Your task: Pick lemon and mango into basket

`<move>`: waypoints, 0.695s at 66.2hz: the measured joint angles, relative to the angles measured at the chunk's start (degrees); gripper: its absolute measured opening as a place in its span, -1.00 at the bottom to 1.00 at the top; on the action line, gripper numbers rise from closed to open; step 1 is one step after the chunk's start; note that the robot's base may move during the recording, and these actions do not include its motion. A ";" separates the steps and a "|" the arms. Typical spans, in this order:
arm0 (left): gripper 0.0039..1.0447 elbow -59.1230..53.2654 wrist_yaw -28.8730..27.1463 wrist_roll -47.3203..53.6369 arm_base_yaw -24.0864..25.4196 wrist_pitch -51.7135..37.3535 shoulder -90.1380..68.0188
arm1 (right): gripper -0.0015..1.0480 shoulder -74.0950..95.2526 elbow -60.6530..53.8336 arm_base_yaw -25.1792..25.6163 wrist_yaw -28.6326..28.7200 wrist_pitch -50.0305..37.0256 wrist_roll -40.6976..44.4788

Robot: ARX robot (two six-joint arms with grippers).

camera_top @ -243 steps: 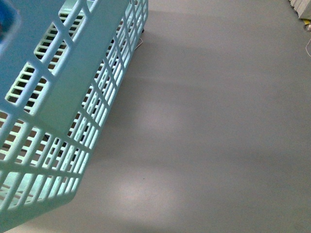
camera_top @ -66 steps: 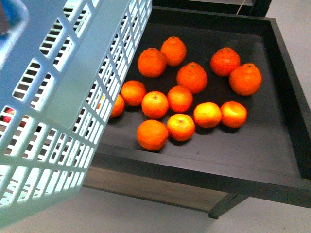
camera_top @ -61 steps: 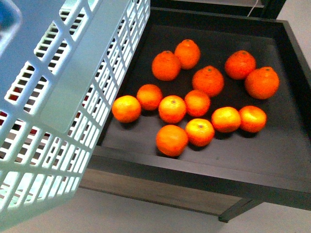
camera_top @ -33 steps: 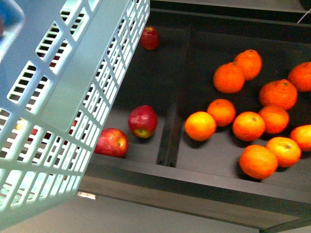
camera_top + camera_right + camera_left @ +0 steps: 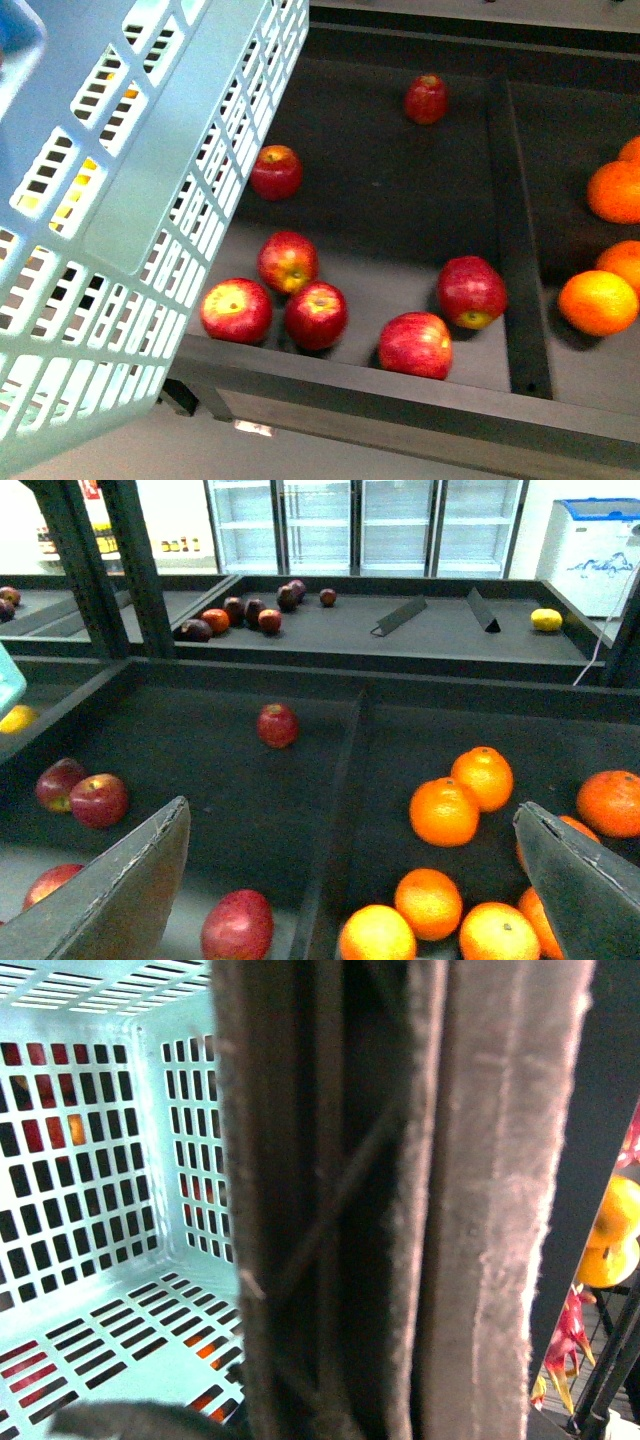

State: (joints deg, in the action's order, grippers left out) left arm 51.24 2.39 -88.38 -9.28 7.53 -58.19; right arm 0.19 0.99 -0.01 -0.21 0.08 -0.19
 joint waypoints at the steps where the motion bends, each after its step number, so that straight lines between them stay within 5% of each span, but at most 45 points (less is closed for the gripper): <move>1: -0.73 0.00 0.04 0.00 0.00 0.00 0.00 | 0.83 0.02 0.00 0.00 -0.04 -0.02 0.04; 46: -0.73 0.00 -0.11 0.04 0.02 0.00 -0.11 | 0.83 0.02 0.00 0.02 0.24 -0.04 0.02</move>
State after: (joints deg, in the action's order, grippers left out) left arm 51.24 2.28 -88.33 -9.26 7.53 -58.30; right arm 0.21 0.99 0.01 0.03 0.03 -0.16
